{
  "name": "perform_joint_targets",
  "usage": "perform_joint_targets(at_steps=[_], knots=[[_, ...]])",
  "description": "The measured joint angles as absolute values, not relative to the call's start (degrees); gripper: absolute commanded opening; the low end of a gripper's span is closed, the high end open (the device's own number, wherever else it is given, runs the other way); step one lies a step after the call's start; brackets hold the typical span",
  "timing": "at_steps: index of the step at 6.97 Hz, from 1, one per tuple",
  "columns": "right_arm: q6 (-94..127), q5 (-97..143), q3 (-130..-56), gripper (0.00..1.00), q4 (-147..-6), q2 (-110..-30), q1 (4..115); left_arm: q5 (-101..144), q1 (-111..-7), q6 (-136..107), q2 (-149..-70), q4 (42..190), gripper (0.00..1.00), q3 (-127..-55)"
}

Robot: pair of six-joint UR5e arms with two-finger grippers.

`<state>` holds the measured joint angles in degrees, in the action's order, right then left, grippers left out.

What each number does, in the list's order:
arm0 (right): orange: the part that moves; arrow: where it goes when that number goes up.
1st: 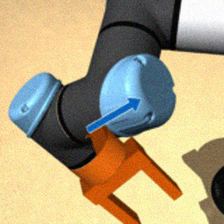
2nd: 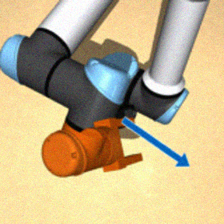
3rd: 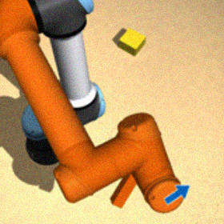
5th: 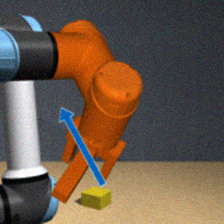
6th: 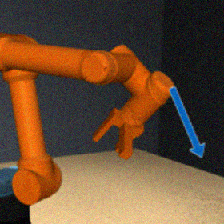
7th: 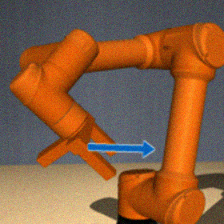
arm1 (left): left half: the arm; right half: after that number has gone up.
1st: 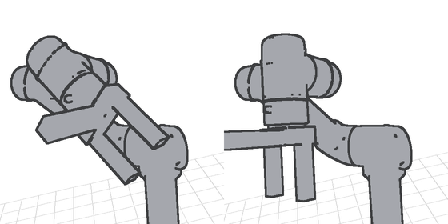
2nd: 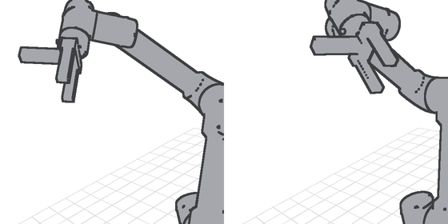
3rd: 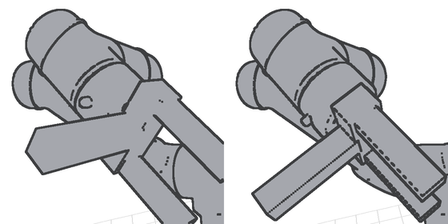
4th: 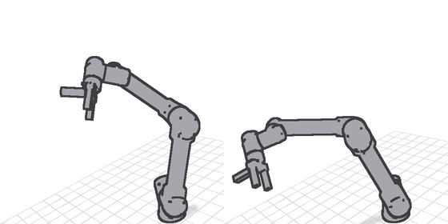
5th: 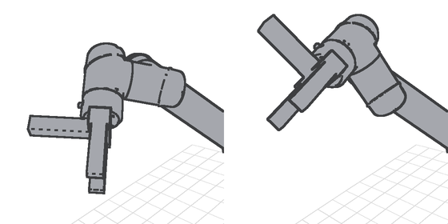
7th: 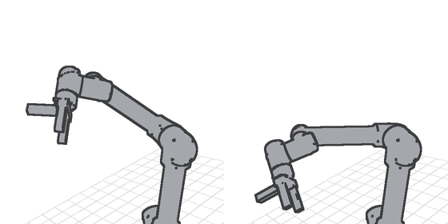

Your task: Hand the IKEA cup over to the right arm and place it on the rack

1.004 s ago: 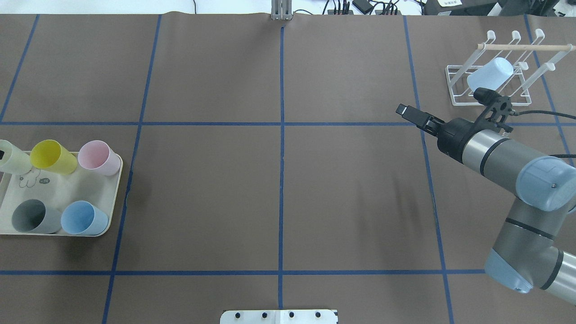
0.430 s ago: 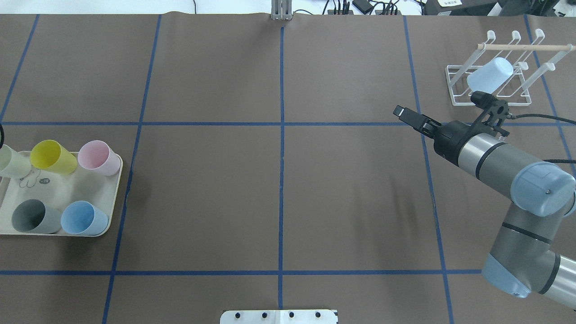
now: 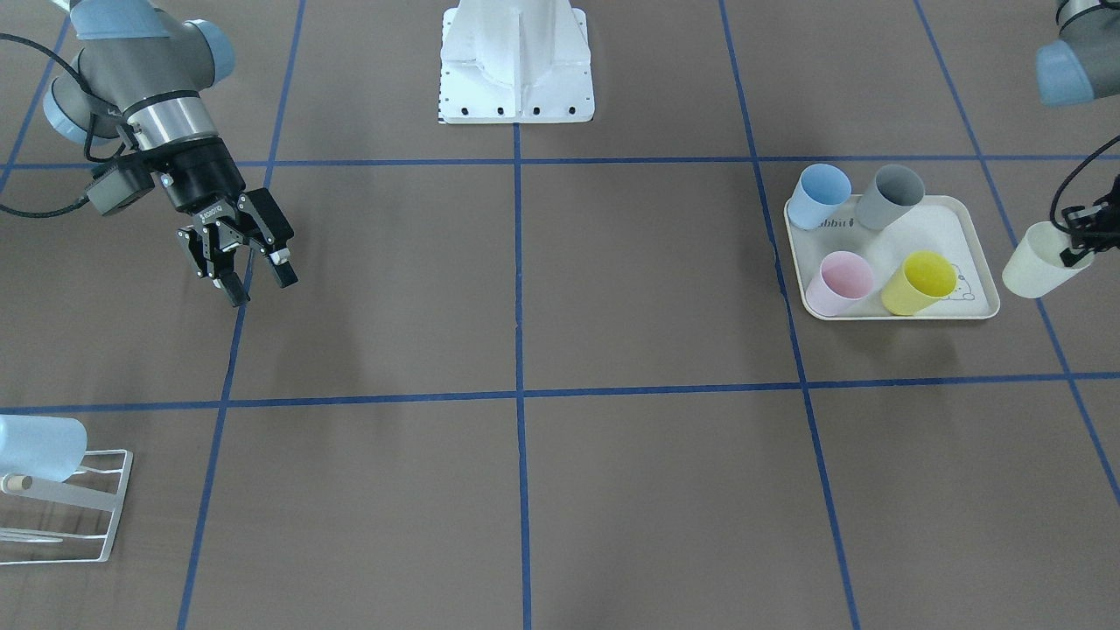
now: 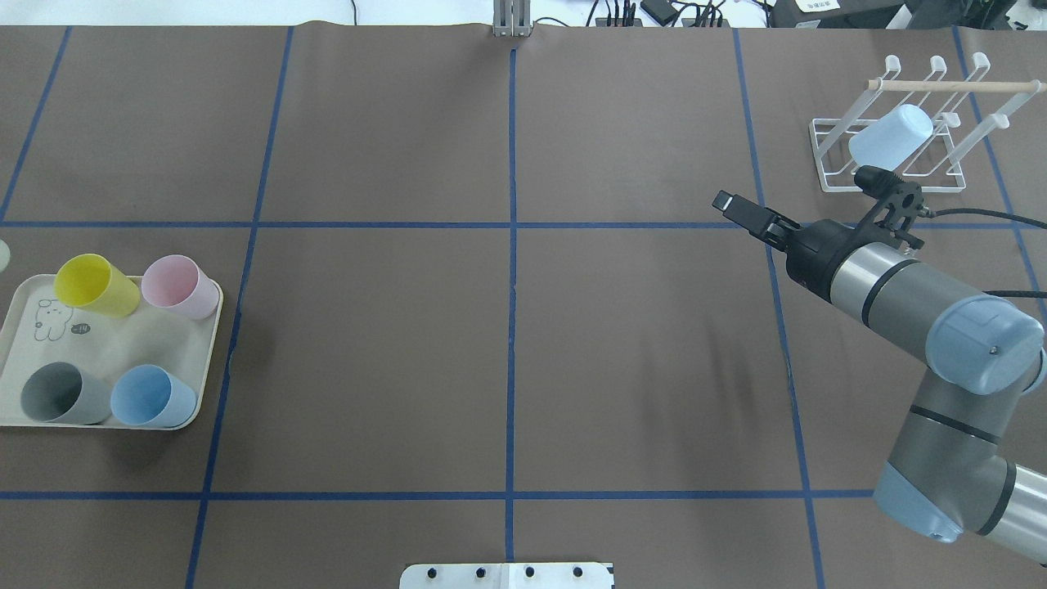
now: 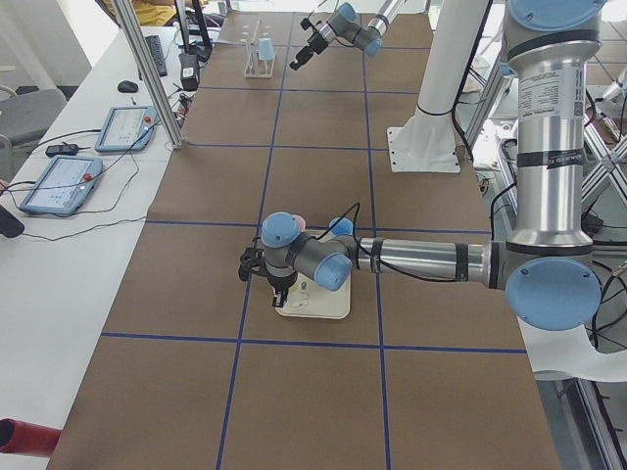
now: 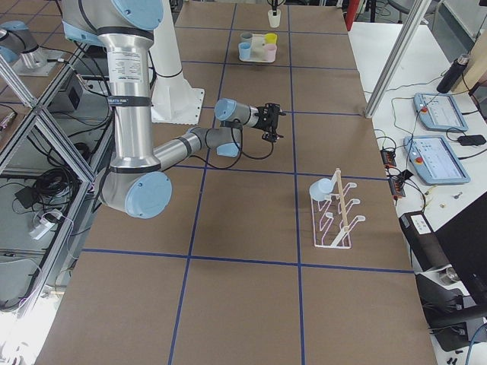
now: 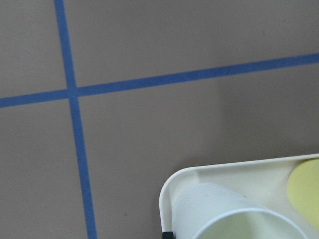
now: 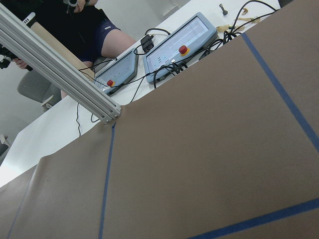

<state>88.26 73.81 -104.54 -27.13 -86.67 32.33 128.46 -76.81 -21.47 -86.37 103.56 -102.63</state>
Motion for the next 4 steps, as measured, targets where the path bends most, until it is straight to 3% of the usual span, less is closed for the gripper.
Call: perform_joint_targets(at_steps=[2,4], knots=[[93.4,73.8,-104.6,1.0,-27.1,-85.3,30.5,128.8,-80.6,-26.0,-89.8,95.2,0.0,-112.9],[101.6,73.7,-104.5,1.0,-27.2,-81.6,27.7,129.6,-77.6,-44.8,-97.7,94.9,0.0,-117.9]])
